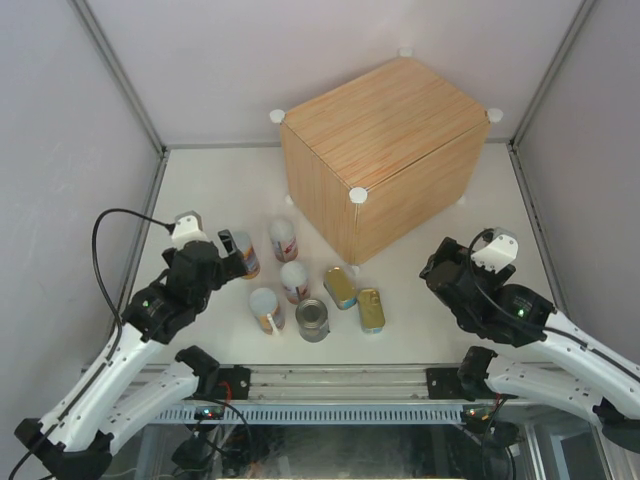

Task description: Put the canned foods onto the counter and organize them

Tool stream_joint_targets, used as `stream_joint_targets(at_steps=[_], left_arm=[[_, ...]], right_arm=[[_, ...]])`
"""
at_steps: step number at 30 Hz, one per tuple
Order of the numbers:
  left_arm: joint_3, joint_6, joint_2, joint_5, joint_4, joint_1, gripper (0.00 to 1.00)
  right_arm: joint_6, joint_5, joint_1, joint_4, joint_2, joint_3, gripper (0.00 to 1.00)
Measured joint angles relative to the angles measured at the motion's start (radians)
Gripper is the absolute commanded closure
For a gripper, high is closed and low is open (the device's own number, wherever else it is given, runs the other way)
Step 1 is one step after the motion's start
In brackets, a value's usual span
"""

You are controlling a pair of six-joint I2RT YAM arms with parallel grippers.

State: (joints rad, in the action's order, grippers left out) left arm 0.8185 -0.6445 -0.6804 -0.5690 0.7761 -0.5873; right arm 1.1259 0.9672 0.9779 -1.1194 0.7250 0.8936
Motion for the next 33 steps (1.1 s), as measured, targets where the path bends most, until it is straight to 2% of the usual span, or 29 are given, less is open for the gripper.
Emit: stream_joint_targets(at_steps=[14,33], left_arm=[[-0.021,0.097,-0.121,0.027,-0.099,0.05,0.0],[-0.071,0.176,-0.309,0.031,-0.341,0.09,0.0]], right_arm=[[-0.042,-0.002,0.014,0.047,-0.036,0.0,0.0],[-0.072,-0.004,0.033,0.108,-0.027,0.0,0.0]])
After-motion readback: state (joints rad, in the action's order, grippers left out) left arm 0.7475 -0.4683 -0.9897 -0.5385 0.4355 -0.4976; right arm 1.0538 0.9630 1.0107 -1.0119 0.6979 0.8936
